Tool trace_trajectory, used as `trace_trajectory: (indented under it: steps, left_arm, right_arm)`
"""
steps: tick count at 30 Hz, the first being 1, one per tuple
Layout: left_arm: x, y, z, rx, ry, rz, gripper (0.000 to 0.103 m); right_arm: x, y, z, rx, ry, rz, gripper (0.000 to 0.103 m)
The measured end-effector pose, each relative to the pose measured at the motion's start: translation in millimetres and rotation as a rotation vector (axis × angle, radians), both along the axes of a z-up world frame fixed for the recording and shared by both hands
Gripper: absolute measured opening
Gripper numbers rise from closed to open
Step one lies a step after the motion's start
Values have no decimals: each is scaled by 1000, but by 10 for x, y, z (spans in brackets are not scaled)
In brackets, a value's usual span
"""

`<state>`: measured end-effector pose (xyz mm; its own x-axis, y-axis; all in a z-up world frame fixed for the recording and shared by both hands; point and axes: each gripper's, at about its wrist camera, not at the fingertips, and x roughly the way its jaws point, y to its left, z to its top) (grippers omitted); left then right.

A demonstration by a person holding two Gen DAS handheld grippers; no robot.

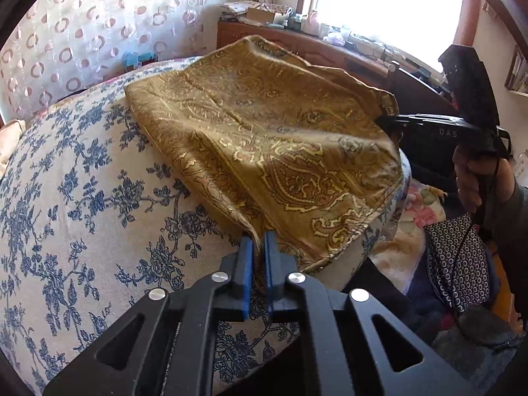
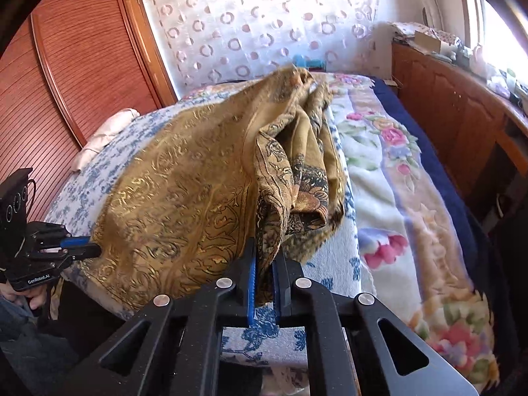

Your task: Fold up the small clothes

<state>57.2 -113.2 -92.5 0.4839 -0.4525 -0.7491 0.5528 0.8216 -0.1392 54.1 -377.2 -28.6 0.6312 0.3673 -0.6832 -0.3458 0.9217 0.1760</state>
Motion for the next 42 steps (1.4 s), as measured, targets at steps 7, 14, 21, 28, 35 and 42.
trace_trajectory:
  steps: [7, 14, 21, 28, 35, 42]
  left_arm:
    - [81, 147, 396, -115, -63, 6, 3]
    - [766, 410, 973, -219, -161, 89, 3]
    - [1666, 488, 1004, -233, -112, 167, 3]
    - [2402, 332, 589, -121, -50, 211, 3]
    - [2594, 279, 419, -96, -16, 165, 21]
    - [2590, 281, 454, -74, -45, 174, 56]
  right_arm:
    - [-20, -34, 272, 72, -89, 26, 7]
    - [549, 32, 689, 138, -179, 15, 7]
    - [1543, 248, 583, 84, -91, -33, 7]
    - [2114, 395, 219, -34, 7, -20, 14]
    - [1554, 316, 490, -147, -178, -58, 55]
    - [835, 629, 306, -109, -83, 168, 55]
